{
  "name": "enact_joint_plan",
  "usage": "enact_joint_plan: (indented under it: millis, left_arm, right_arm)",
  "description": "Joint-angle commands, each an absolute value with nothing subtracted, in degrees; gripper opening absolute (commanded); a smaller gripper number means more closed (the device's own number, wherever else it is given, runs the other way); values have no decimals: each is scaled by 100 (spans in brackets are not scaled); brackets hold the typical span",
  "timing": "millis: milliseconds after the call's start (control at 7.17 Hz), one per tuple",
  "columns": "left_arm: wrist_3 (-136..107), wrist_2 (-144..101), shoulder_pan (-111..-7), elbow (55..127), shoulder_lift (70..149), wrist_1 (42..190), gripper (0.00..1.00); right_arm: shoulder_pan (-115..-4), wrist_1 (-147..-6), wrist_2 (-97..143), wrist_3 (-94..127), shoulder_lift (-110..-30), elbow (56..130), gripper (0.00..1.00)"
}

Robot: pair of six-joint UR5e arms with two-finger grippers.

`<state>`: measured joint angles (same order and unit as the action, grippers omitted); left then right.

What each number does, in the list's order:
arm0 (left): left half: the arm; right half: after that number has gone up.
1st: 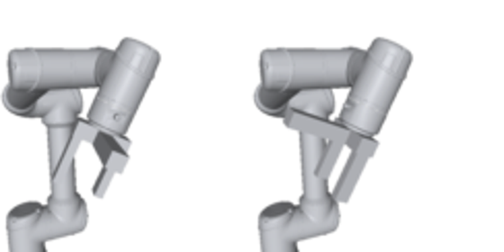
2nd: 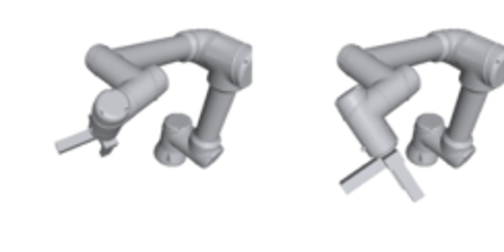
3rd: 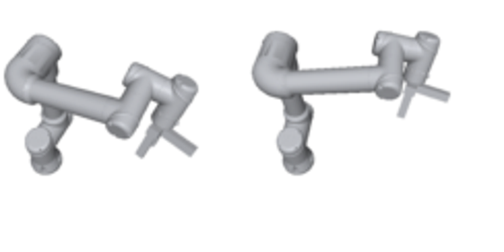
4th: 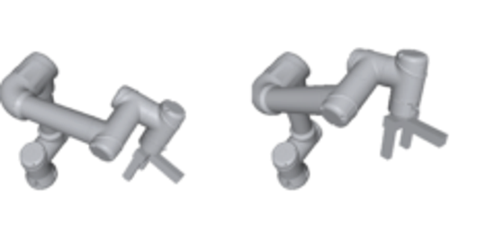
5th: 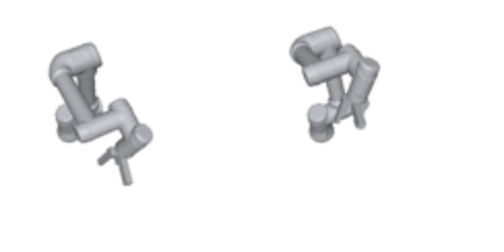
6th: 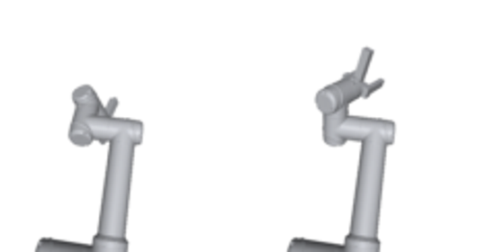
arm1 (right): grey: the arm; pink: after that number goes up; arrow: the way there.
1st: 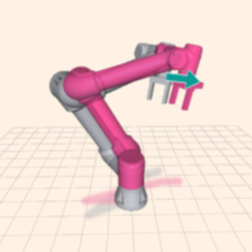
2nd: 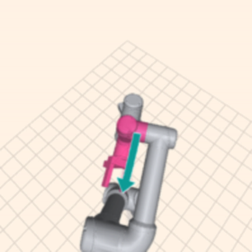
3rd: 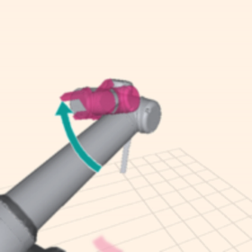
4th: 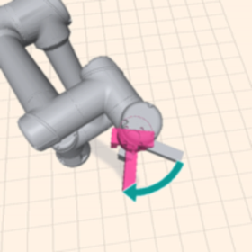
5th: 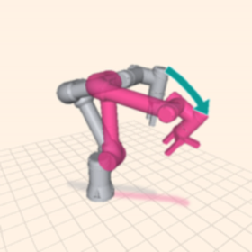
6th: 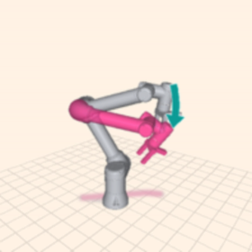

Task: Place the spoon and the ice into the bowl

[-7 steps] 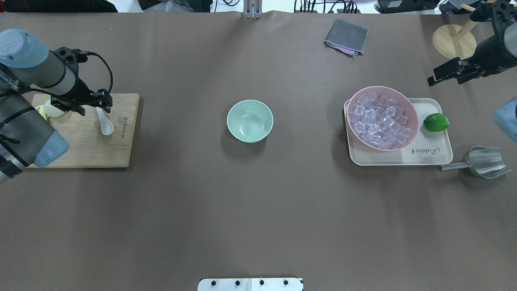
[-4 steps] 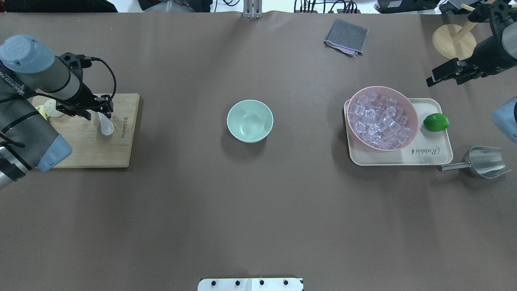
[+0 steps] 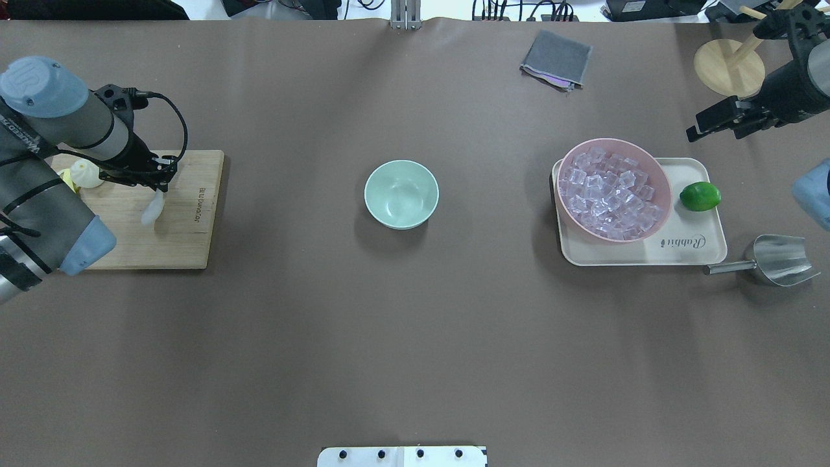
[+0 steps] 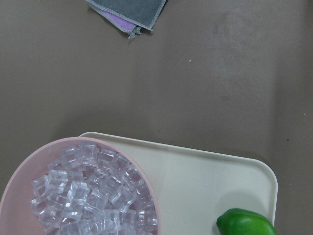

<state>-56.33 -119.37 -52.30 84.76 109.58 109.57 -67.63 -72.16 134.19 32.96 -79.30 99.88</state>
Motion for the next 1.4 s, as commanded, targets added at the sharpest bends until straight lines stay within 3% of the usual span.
enact_joint_plan:
  millis: [0, 279, 698, 977, 1256]
  left_arm:
    - [-5642, -12110, -5229, 8830, 11091, 10873, 0]
    - [-6585, -12349, -5160, 8965, 11764, 10872, 0]
    - [-7968, -11562, -4099, 8808, 12916, 10881, 0]
    - [-8358, -11487, -3938, 7959, 13821, 10924, 0]
    - [-8376, -11163, -3876, 7884, 13930, 10969, 0]
  right_arm:
    - [-6759, -7216, 13412, 3296, -7928, 10019, 99]
    - [-6715, -7207, 13316, 3409, -7831, 10037, 99]
    - [-6276, -7216, 12789, 3419, -7813, 10239, 99]
    - [-6249, -7216, 12779, 3419, -7831, 10230, 99]
    - [-6249, -7216, 12788, 3419, -7866, 10239, 99]
